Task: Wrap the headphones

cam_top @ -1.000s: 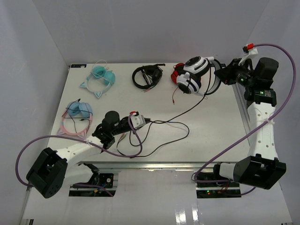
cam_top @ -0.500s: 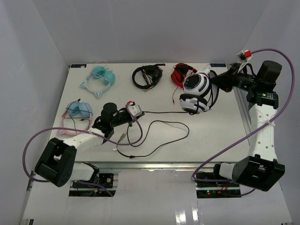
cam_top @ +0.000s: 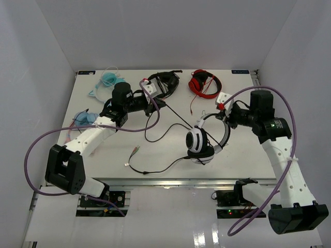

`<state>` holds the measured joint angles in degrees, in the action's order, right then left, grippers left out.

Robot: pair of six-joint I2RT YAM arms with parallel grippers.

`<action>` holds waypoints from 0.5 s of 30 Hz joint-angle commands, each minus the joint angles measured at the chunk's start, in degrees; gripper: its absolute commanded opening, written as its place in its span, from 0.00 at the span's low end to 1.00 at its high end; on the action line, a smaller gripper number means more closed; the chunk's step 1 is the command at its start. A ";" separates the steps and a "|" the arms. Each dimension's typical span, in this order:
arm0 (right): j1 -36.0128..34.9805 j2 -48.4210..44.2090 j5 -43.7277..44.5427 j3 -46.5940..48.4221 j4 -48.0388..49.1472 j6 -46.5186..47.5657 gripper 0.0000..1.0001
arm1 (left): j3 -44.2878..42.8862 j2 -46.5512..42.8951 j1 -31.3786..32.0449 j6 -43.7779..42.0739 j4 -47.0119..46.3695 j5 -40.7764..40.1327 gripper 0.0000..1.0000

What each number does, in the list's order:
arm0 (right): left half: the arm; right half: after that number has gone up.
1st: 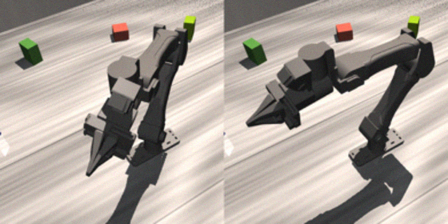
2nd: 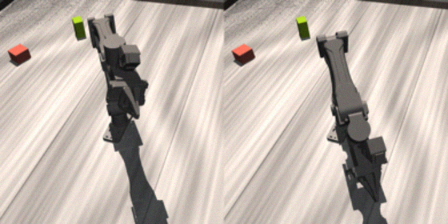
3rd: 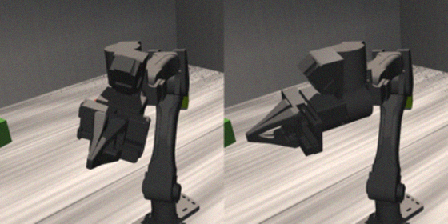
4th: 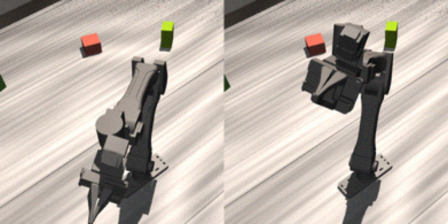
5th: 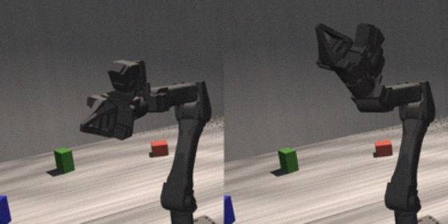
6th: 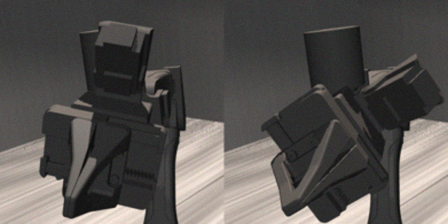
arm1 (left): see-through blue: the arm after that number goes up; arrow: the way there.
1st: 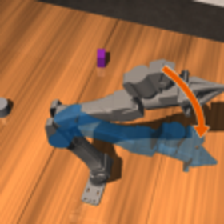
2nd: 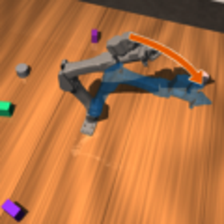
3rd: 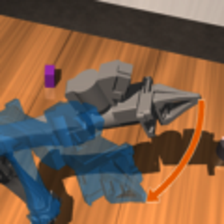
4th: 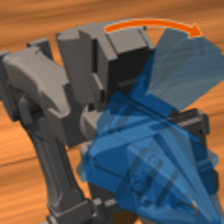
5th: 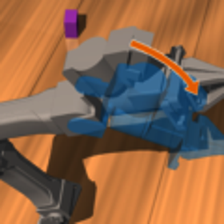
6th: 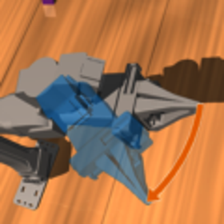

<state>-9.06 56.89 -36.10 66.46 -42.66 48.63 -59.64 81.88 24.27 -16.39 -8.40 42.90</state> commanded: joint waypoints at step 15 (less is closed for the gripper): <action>-26.19 15.58 68.01 -5.44 50.65 -6.20 0.08 | -14.44 0.74 3.69 39.55 9.98 25.61 0.00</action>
<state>-34.50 69.26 14.20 58.19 -10.03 45.65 -69.60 82.53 25.96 11.03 4.49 61.66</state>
